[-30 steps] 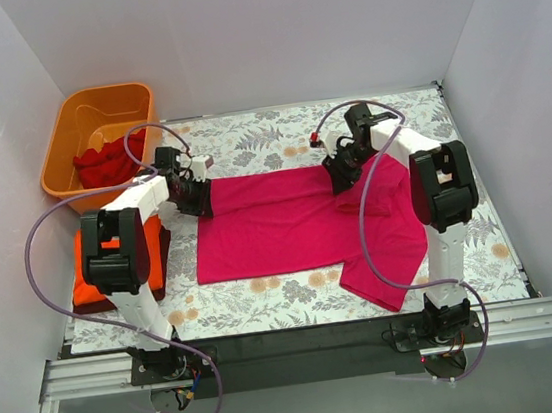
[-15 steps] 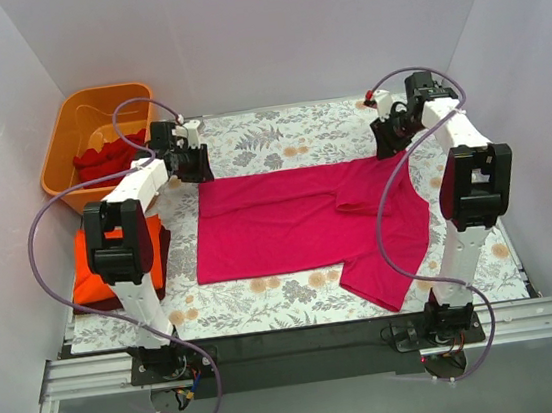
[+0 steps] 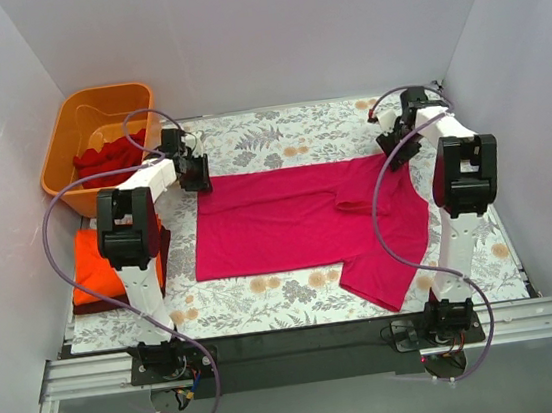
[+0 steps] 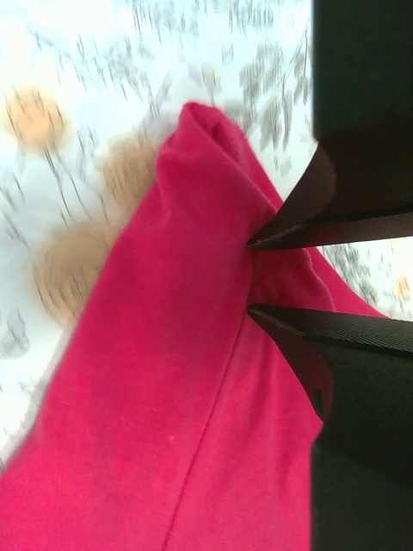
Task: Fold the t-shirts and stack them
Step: Fold the tshirt
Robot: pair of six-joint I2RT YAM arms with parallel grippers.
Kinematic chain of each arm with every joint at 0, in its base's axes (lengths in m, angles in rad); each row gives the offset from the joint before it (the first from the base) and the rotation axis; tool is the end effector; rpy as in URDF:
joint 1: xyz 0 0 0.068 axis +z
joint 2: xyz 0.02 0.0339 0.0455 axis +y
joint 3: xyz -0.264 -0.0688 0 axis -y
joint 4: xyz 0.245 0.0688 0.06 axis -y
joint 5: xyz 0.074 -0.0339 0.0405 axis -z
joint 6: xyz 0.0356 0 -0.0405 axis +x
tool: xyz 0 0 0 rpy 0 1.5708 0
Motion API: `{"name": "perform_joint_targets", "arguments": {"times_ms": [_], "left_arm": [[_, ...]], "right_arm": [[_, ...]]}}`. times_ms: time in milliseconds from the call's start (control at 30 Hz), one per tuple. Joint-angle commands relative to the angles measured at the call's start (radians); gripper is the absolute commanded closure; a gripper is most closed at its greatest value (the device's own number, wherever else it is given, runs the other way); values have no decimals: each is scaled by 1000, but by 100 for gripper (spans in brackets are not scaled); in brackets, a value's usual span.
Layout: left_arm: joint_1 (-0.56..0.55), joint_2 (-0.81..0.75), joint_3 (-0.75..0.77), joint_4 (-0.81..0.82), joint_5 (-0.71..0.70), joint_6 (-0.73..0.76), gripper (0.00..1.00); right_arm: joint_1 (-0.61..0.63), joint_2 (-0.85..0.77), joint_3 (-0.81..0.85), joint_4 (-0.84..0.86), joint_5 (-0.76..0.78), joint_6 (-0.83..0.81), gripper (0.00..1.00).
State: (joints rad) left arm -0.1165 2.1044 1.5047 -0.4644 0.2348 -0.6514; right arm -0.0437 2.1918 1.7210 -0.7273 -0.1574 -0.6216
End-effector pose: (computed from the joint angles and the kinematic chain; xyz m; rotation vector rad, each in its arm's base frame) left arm 0.4391 -0.0597 0.1571 -0.6351 2.6302 -0.5580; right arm 0.4587 -0.0145 0.1689 -0.8194 2.6136 0.0355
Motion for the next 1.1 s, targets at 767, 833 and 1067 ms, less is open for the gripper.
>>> {"name": "perform_joint_targets", "arguments": {"times_ms": [767, 833, 1067], "left_arm": [[3, -73, 233, -109, 159, 53, 71], [3, -116, 192, -114, 166, 50, 71], [3, -219, 74, -111, 167, 47, 71]], "right_arm": [[42, -250, -124, 83, -205, -23, 62], [42, -244, -139, 65, -205, -21, 68], [96, -166, -144, 62, -163, -15, 77]]}}
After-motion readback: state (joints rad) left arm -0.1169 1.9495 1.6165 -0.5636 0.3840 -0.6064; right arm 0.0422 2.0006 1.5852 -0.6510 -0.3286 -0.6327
